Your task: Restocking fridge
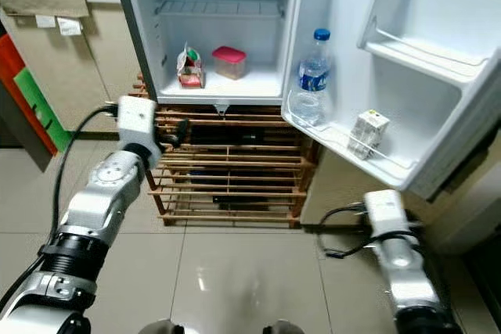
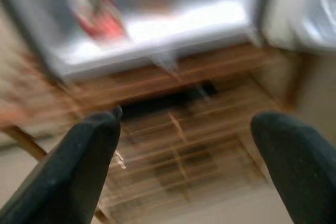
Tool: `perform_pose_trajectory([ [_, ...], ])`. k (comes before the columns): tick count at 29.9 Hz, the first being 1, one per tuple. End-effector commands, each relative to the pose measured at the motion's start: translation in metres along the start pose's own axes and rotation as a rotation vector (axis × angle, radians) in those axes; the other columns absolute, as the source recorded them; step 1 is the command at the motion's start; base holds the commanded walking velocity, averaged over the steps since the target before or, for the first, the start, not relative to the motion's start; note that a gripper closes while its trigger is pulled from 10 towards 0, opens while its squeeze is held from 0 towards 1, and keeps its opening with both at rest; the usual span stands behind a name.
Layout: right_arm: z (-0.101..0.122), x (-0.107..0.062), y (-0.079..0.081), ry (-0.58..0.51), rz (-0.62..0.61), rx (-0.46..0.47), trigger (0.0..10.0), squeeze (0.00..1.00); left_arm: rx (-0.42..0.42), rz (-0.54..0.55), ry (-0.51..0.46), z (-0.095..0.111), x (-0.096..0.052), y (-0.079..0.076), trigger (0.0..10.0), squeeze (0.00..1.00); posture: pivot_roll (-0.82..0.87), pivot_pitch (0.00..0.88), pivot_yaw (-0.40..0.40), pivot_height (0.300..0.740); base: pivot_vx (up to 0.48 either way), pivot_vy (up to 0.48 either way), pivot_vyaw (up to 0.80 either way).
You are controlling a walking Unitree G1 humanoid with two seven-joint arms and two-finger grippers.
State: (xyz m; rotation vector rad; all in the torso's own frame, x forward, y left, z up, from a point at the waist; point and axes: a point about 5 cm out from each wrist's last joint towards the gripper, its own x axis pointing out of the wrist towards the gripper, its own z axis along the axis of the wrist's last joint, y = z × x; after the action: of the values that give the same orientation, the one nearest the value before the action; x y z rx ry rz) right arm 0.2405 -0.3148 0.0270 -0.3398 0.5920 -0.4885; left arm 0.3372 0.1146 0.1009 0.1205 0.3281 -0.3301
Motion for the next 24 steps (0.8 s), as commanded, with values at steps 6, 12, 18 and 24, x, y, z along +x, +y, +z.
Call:
perform_pose_trajectory([
  [6, -0.017, 0.004, -0.081, 0.097, -0.434, 0.273, 10.0, 0.00, -0.012, 0.029, 0.329, -0.078, -0.002, 0.007, 10.0, 0.00, -0.15, 0.000, 0.024, 0.711, 0.000, 0.000, 0.00],
  [12, -0.009, -0.001, -0.133, 0.072, -0.662, 0.335, 10.0, 0.00, 0.074, -0.008, 0.427, -0.098, -0.007, 0.003, 10.0, 0.00, -0.16, 0.000, 0.020, 0.711, 0.000, 0.000, 0.00],
  [18, 0.067, 0.003, -0.151, -0.268, -0.636, 0.386, 10.0, 0.00, -0.011, 0.056, 0.633, -0.157, -0.035, 0.016, 10.0, 0.00, -0.16, 0.000, 0.022, 0.711, 0.000, 0.000, 0.00],
  [24, 0.136, -0.002, -0.135, -0.535, -0.477, 0.336, 10.0, 0.00, 0.029, 0.090, 0.780, -0.193, -0.065, 0.025, 10.0, 0.00, -0.15, 0.000, 0.023, 0.711, 0.000, 0.000, 0.00],
])
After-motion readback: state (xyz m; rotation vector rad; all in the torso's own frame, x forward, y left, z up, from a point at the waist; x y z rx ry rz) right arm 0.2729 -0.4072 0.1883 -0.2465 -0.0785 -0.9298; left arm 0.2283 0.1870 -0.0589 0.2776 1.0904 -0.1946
